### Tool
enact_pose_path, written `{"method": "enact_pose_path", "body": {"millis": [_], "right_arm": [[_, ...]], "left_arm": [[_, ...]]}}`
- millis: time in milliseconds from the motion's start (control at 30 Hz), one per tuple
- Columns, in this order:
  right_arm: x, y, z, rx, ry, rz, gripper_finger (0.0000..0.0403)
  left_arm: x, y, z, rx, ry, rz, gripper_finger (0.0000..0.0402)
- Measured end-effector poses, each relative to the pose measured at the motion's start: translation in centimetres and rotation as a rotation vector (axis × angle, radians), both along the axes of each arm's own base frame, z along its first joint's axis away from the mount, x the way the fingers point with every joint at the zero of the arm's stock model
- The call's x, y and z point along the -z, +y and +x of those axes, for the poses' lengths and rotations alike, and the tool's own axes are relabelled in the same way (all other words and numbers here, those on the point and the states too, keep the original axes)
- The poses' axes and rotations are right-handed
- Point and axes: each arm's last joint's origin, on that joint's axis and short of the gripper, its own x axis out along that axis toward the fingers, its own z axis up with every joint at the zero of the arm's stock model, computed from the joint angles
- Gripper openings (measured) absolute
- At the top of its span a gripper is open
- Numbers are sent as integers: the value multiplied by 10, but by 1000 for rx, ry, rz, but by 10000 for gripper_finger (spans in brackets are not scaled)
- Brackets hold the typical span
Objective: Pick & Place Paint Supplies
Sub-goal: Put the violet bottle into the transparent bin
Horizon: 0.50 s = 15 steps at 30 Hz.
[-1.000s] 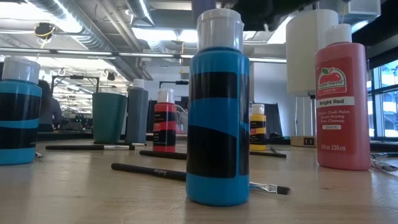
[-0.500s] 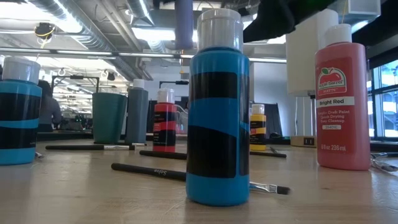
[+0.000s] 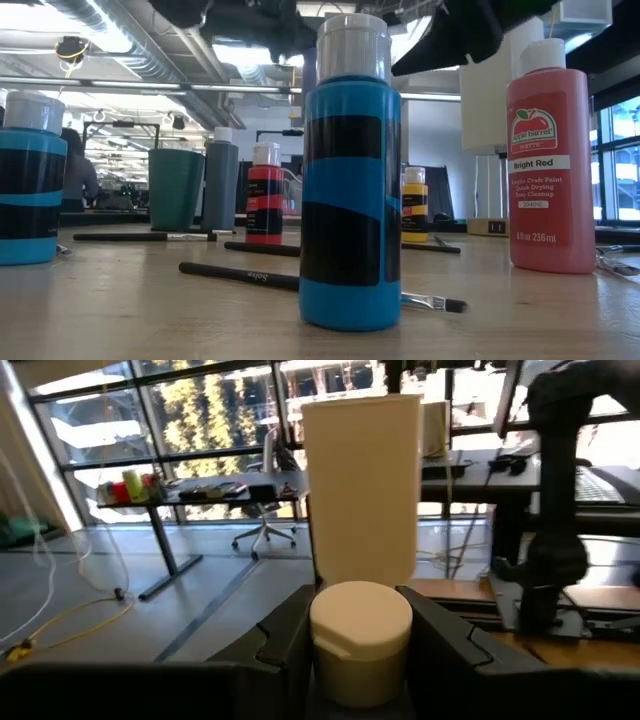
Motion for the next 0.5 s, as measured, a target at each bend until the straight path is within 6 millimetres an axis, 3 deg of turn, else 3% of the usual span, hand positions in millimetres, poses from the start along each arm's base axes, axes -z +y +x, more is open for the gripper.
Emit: {"method": "enact_pose_path", "body": {"millis": [500], "right_arm": [[3,3,-4,2,30,-16,301]], "left_arm": [[18,21,-12,-82,-14,-21,117]]}}
